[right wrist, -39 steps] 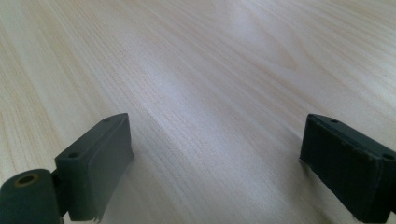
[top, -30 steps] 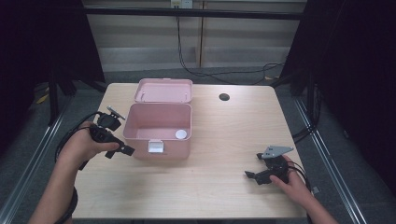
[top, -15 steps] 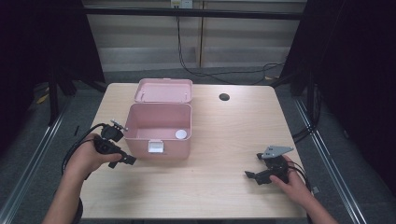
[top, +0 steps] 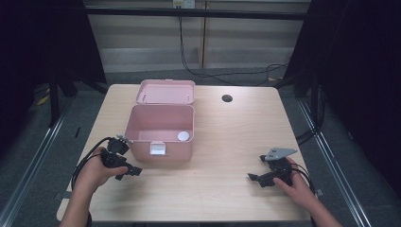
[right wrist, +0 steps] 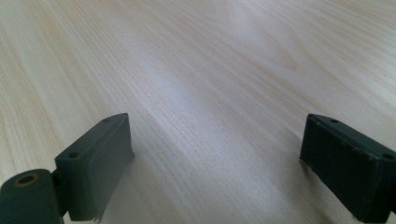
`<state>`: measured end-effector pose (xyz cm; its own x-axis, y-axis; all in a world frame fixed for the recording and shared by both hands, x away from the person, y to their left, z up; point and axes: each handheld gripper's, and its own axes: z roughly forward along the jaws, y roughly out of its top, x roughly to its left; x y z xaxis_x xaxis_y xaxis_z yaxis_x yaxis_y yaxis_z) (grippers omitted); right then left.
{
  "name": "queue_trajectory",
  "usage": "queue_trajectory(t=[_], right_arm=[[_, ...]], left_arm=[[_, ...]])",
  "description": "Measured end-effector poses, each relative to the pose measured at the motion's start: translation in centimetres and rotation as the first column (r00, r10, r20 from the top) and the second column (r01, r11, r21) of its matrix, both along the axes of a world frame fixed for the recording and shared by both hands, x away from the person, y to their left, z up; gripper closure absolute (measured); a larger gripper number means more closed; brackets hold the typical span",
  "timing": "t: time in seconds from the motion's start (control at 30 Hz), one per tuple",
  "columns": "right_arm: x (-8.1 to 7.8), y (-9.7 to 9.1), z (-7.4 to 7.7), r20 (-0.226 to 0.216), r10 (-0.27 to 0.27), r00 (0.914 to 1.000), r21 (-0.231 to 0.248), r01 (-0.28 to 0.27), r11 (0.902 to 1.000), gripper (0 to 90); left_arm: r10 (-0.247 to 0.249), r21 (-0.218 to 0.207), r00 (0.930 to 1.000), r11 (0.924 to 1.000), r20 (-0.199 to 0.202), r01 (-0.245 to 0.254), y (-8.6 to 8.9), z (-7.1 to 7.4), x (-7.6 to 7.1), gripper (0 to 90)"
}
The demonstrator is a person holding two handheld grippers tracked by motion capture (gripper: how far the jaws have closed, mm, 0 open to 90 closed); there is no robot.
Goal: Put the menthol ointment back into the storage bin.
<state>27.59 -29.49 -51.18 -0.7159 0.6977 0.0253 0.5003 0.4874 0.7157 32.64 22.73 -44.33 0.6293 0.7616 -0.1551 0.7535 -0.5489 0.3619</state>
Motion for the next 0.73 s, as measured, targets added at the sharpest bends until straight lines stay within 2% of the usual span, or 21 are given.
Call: queue_trajectory(t=[0.03, 0.1, 0.37, 0.47, 0.53, 0.57, 0.6, 0.73], right_arm=[[0.0, 0.0, 0.0, 0.0, 0.0, 1.0, 0.0, 0.0, 1.0, 8.5], [0.0, 0.0, 0.0, 0.0, 0.0, 1.0, 0.0, 0.0, 1.0, 8.5], [0.0, 0.0, 0.0, 0.0, 0.0, 1.0, 0.0, 0.0, 1.0, 8.5], [0.0, 0.0, 0.0, 0.0, 0.0, 1.0, 0.0, 0.0, 1.0, 8.5], [0.0, 0.0, 0.0, 0.0, 0.0, 1.0, 0.0, 0.0, 1.0, 8.5], [0.0, 0.0, 0.0, 0.0, 0.0, 1.0, 0.0, 0.0, 1.0, 8.5], [0.0, 0.0, 0.0, 0.0, 0.0, 1.0, 0.0, 0.0, 1.0, 8.5], [0.0, 0.0, 0.0, 0.0, 0.0, 1.0, 0.0, 0.0, 1.0, 8.5]], left_arm=[[-0.003, 0.007, 1.0, 1.0, 0.003, 0.003, -0.1, -0.5, -0.2, 20.4], [-0.001, -0.008, 0.9999, 1.0, 0.011, 0.001, -0.2, -1.0, -0.3, 20.5], [-0.014, -0.041, 0.9958, 0.999, 0.091, 0.018, -0.2, -2.4, -0.6, 20.4], [-0.027, -0.024, 0.9945, 0.9993, 0.102, 0.03, -0.2, -2.6, -0.8, 19.8], [-0.046, -0.004, 0.9951, 0.9989, 0.088, 0.047, -0.1, -3.5, -1.0, 19.3], [-0.061, 0.009, 0.993, 0.9981, 0.101, 0.061, -0.2, -3.7, -1.0, 19.1], [-0.066, 0.013, 0.9917, 0.9978, 0.111, 0.065, -0.2, -3.8, -1.1, 16.6], [-0.064, 0.011, 0.9914, 0.9979, 0.114, 0.064, -0.3, -3.8, -1.1, 16.2]])
